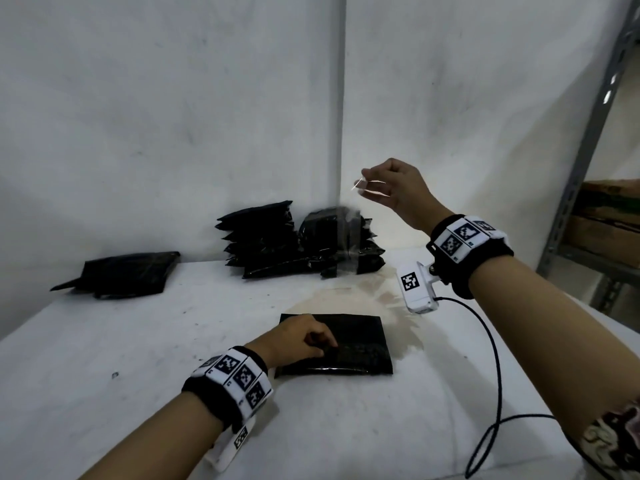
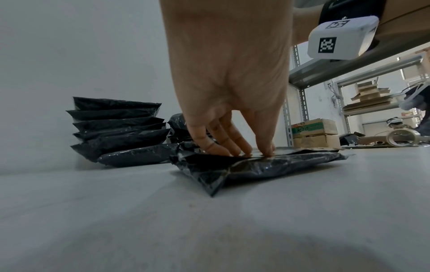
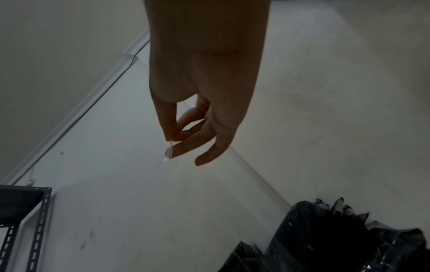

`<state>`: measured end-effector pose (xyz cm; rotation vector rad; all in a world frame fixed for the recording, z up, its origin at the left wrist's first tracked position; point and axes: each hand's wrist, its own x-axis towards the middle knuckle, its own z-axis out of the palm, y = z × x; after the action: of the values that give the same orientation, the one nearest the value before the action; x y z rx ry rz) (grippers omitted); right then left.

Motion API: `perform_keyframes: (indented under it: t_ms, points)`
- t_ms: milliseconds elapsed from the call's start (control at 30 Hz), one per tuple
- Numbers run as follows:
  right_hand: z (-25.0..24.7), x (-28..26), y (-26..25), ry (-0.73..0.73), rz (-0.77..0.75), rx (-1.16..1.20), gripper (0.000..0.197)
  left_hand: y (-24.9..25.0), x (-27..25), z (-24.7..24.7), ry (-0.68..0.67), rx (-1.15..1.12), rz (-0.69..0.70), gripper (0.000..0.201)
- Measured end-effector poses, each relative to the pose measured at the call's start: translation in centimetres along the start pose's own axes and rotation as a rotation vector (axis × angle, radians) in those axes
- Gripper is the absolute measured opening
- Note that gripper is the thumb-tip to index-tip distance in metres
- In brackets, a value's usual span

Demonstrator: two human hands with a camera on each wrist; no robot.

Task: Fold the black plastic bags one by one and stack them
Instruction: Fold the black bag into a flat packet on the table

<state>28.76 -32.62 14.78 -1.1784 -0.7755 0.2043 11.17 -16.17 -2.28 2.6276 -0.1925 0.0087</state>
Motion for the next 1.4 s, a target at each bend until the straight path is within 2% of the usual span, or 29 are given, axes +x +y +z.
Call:
perform_keyframes:
  t_ms: [133, 267, 367, 600, 667, 700, 767, 800, 867, 933, 1000, 1067, 1100, 1200, 1267, 1400]
  points:
    - [0.3, -0.4, -0.3, -0.005, 0.021, -0.020, 0.019, 0.4, 0.3, 0.0, -0.012, -0.005, -0.009, 0.035]
    - [0.3, -0.7, -0.5, -0.009, 0.038, -0.012, 0.019, -0.1, 0.7, 0.4, -0.049, 0.007, -0.073, 0.037]
    - [0.6, -0.9, -0.9, -0.014, 0.042, 0.000, 0.019, -0.2, 0.8, 0.4, -0.044, -0.002, -0.071, 0.036]
    - [1.6, -1.2, -1.5, -0.053, 0.054, 0.033, 0.018, -0.2, 1.0, 0.5, 0.031, -0.064, -0.052, 0.023]
    - [2.0, -1.2, -1.5, -0.062, 0.060, 0.050, 0.018, 0.2, 1.2, 0.5, 0.117, -0.130, -0.051, 0.020]
    - [2.1, -1.2, -1.6, -0.064, 0.061, 0.063, 0.018, 0.5, 1.4, 0.4, 0.177, -0.236, -0.080, 0.022]
    - [2.5, -1.2, -1.8, -0.069, 0.063, 0.095, 0.018, 1.2, 1.9, 0.1, 0.265, -0.626, -0.224, 0.032]
    - [2.6, -1.2, -1.9, -0.072, 0.065, 0.114, 0.018, 1.6, 2.1, -0.3, 0.250, -0.878, -0.322, 0.043]
    - [3.0, -1.3, -2.2, -0.081, 0.070, 0.150, 0.017, 2.5, 2.5, -1.2, 0.127, -1.351, -0.475, 0.072]
    - [3.4, -1.4, -2.5, -0.091, 0.071, 0.176, 0.017, 3.0, 3.2, -1.9, 0.061, -1.634, -0.531, 0.090]
    - [3.7, -1.5, -2.7, -0.095, 0.070, 0.198, 0.016, 3.3, 4.0, -2.4, 0.059, -1.786, -0.553, 0.094]
    - [3.8, -1.6, -2.8, -0.096, 0.076, 0.216, 0.016, 3.5, 4.6, -2.4, 0.081, -1.887, -0.548, 0.090]
    - [3.8, -1.7, -2.9, -0.097, 0.082, 0.224, 0.017, 3.5, 4.7, -2.4, 0.104, -1.922, -0.530, 0.081]
    - [3.6, -2.1, -2.9, -0.091, 0.093, 0.231, 0.018, 3.3, 4.4, -2.4, 0.226, -1.901, -0.467, 0.029]
    - [3.2, -2.3, -2.9, -0.084, 0.103, 0.220, 0.018, 2.6, 3.8, -2.5, 0.297, -1.823, -0.423, 0.008]
    - [1.8, -3.3, -2.5, -0.097, 0.198, 0.181, 0.016, -0.4, 1.8, -3.2, 0.431, -1.857, -0.396, 0.012]
